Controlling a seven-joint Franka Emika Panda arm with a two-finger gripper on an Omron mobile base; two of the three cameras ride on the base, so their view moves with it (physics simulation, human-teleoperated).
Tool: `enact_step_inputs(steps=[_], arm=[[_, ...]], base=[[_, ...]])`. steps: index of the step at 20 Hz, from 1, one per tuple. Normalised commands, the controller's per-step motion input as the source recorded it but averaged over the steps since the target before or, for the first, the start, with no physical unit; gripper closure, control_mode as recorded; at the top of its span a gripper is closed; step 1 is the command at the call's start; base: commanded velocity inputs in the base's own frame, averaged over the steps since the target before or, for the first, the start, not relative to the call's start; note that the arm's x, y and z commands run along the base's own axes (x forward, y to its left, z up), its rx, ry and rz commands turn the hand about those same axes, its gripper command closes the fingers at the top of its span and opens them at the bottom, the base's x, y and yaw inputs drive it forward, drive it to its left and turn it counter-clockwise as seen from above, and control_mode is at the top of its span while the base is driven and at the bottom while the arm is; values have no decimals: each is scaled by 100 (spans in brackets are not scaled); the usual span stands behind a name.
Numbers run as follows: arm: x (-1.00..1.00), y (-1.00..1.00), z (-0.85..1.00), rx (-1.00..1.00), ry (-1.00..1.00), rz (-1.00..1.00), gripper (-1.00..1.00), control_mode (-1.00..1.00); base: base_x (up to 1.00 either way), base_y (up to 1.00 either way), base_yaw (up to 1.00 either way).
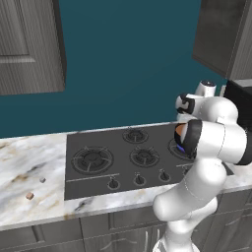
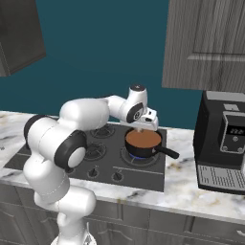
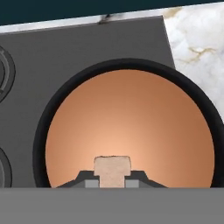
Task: Pick up the sugar cube(s) and place them in the saucepan with hot chocolate.
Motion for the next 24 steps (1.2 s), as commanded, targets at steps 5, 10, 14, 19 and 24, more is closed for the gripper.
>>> enact_step_inputs(steps=[5,10,14,19,24], arm=[[8,0,-18,0,0,0,100,-100],[1,0,-9,0,1,0,100,-100],[0,0,0,0,0,0,-100,-100],[0,4,0,0,0,0,-100,-100],[0,0,0,0,0,0,-100,-100]], base=[[0,0,0],[0,0,0],[0,0,0],[0,0,0],[0,0,0]])
